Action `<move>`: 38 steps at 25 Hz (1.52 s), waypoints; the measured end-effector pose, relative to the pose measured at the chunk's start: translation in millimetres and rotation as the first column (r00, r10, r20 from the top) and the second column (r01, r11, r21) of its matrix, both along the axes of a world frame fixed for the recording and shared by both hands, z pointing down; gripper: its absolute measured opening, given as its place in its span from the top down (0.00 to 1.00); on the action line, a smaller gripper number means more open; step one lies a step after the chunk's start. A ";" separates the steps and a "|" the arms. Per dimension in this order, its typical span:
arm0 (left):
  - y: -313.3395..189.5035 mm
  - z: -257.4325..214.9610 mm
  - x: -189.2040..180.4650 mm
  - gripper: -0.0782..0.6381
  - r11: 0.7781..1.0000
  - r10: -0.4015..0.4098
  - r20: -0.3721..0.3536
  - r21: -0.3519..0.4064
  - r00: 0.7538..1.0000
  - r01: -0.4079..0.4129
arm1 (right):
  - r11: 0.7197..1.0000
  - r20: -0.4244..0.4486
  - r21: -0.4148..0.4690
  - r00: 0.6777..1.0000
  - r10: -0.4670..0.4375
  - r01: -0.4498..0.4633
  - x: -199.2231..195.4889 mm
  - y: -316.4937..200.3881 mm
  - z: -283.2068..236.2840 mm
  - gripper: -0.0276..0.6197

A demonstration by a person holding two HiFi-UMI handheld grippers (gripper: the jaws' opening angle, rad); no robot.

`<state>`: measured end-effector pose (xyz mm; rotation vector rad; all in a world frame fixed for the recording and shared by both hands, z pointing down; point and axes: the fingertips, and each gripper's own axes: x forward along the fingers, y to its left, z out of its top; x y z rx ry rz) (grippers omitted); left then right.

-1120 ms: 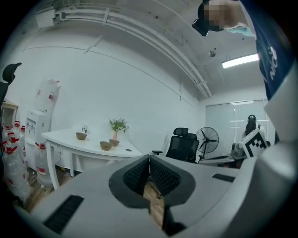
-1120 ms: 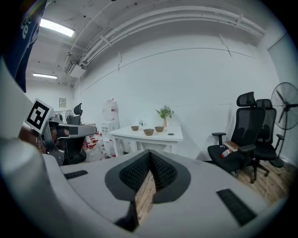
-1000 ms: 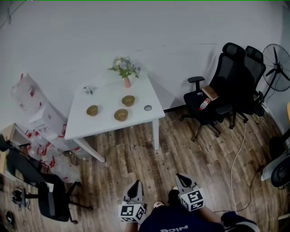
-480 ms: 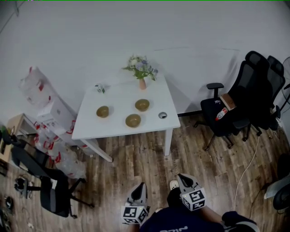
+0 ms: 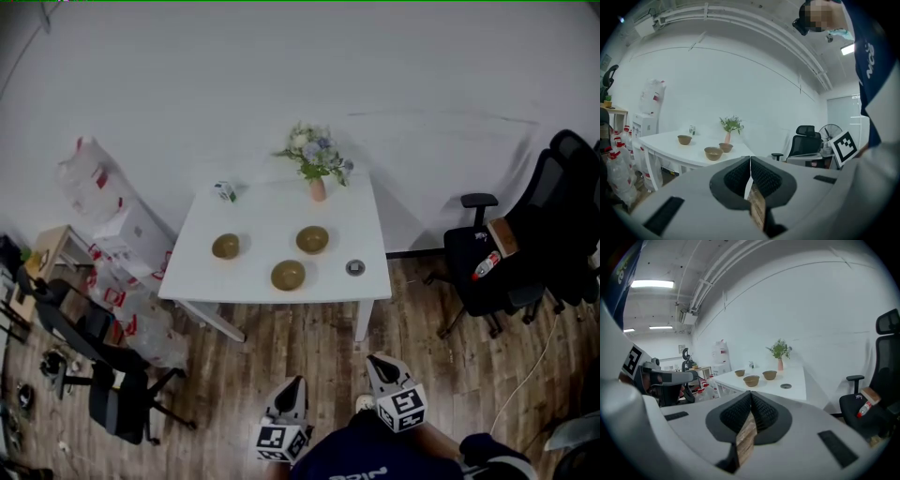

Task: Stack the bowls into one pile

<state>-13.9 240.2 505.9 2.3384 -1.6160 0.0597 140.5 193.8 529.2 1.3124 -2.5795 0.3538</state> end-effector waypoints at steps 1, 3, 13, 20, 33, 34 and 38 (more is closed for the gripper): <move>-7.6 1.2 3.7 0.86 1.000 -0.008 -0.007 0.006 1.000 0.009 | 1.000 0.002 -0.003 1.000 -0.008 0.008 3.1 -8.9 1.1 0.92; -21.3 3.6 8.6 0.86 0.999 -0.033 -0.017 0.019 0.999 0.034 | 1.000 0.003 -0.005 1.000 -0.027 0.027 7.8 -25.4 2.1 0.92; -65.3 14.5 29.9 0.86 0.992 -0.125 -0.106 -0.006 0.987 0.125 | 0.996 0.017 -0.029 0.996 -0.086 0.086 29.0 -85.2 7.9 0.92; -82.4 23.7 22.6 0.86 0.989 -0.141 -0.067 -0.043 0.988 0.139 | 0.990 0.017 -0.096 0.995 -0.101 0.102 22.9 -91.0 25.7 0.92; -185.2 34.6 -32.1 0.86 0.997 -0.060 -0.073 -0.043 0.996 0.057 | 0.991 0.019 -0.135 1.000 0.018 -0.015 -18.0 -168.7 32.2 0.92; -196.7 34.3 -39.1 0.86 0.998 -0.053 -0.072 -0.040 0.996 0.050 | 0.991 0.022 -0.133 0.999 0.025 -0.022 -24.1 -179.0 30.1 0.92; -235.7 36.4 -77.8 0.86 0.997 -0.064 -0.108 -0.060 0.992 0.058 | 0.988 0.026 -0.147 0.998 0.056 -0.052 -51.0 -213.0 29.7 0.92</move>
